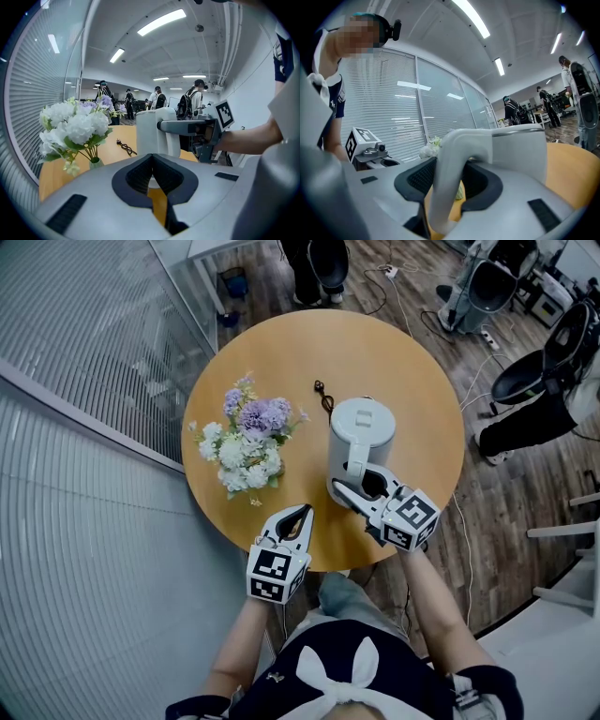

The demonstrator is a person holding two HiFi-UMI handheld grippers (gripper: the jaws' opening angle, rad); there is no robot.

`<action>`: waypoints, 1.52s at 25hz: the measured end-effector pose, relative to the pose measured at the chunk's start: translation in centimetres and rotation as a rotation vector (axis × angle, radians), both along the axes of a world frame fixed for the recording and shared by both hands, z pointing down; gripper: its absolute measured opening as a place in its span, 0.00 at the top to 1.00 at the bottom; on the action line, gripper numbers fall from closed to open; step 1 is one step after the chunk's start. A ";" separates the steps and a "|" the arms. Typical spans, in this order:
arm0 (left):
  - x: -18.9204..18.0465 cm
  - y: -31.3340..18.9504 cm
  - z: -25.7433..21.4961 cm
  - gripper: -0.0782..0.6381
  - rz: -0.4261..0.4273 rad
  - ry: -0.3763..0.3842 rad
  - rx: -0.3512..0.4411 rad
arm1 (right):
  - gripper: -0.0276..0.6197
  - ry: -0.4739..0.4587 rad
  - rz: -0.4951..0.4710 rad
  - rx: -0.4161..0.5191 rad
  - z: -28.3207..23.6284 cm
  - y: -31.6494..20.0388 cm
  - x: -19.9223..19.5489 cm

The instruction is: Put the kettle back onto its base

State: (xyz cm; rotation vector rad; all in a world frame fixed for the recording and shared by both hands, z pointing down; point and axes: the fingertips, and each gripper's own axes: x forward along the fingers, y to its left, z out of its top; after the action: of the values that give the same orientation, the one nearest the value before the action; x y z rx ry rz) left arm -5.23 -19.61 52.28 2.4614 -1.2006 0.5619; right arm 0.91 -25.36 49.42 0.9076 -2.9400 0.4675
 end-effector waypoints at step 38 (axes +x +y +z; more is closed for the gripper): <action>-2.2 3.7 -1.2 0.85 -0.034 0.021 0.012 | 0.73 0.140 -0.006 -0.007 4.9 5.9 -2.1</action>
State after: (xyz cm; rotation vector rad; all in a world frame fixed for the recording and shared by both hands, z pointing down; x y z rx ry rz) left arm -7.40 -15.93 51.08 2.4464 -1.2389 0.5199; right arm -1.19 -19.46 54.28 0.8912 -2.8122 0.3965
